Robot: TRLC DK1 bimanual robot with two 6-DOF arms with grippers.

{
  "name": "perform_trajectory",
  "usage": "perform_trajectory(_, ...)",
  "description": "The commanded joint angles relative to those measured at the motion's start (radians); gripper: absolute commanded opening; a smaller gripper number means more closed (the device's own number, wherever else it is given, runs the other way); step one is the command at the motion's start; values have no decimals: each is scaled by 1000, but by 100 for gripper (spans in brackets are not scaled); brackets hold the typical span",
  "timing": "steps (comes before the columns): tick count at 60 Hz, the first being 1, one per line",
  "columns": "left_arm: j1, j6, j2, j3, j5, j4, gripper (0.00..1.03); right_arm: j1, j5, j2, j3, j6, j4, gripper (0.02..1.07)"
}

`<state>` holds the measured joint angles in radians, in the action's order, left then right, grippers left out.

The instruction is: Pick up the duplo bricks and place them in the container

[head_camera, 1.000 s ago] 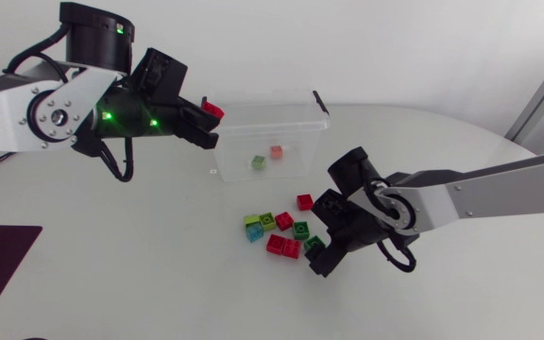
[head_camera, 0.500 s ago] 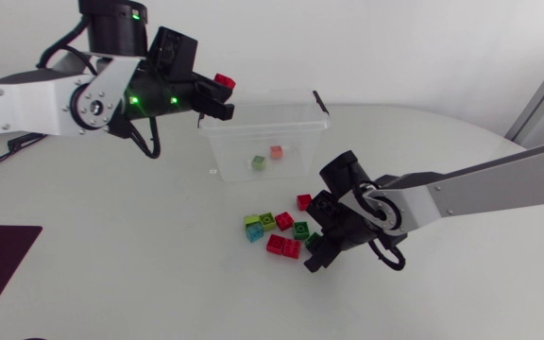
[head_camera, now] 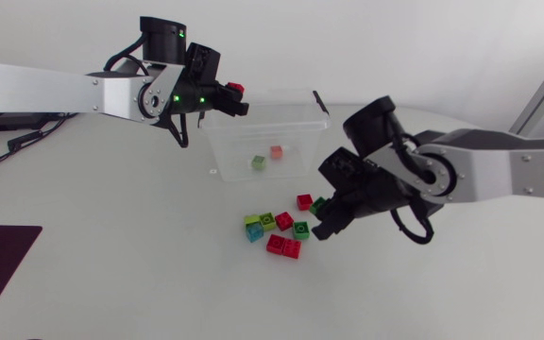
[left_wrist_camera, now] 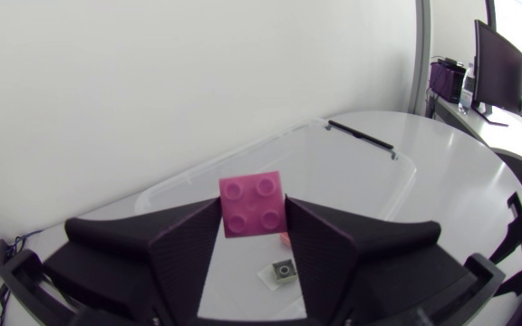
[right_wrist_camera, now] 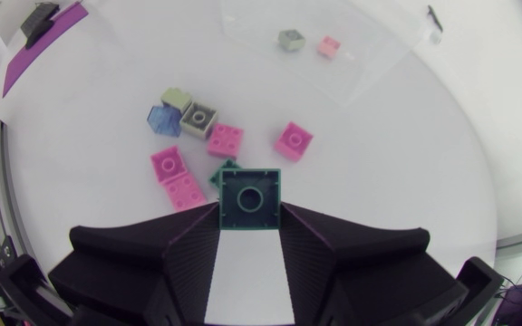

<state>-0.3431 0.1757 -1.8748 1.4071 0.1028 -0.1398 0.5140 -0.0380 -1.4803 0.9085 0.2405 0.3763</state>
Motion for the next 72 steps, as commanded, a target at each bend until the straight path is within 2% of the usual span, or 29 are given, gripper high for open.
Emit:
perform_trajectory(1,13,-19,-27,30,-8,0,87,-25,4,29,72,17,29,39)
perform_trajectory(4,19,-16,-15,13,-11,0,95,-46,-7,34,128,23,49,39)
perform_trajectory(8,27,-13,13,-16,-11,0,99,-58,-13,32,187,23,65,39)
perform_trajectory(16,50,-12,108,-94,-5,6,99,-77,-20,-8,311,22,79,39)
perform_trajectory(23,55,16,227,-194,49,37,99,-104,-39,-75,428,10,73,40)
perform_trajectory(33,39,117,339,-349,150,146,98,-129,-48,-230,622,-15,50,39)
perform_trajectory(45,9,202,345,-464,201,166,98,-134,-56,-388,782,-40,24,40)
perform_trajectory(61,-34,309,263,-523,232,186,98,-134,-31,-587,978,-38,26,40)
perform_trajectory(62,-37,315,258,-523,232,186,98,-134,-28,-601,994,-37,27,42)
perform_trajectory(63,-40,327,247,-523,232,186,98,-135,-25,-624,1021,-37,35,50)
perform_trajectory(69,-50,355,200,-510,233,184,98,-138,-17,-719,1156,-40,110,102)
perform_trajectory(72,-53,372,169,-502,232,180,98,-138,-14,-730,1181,-41,119,103)
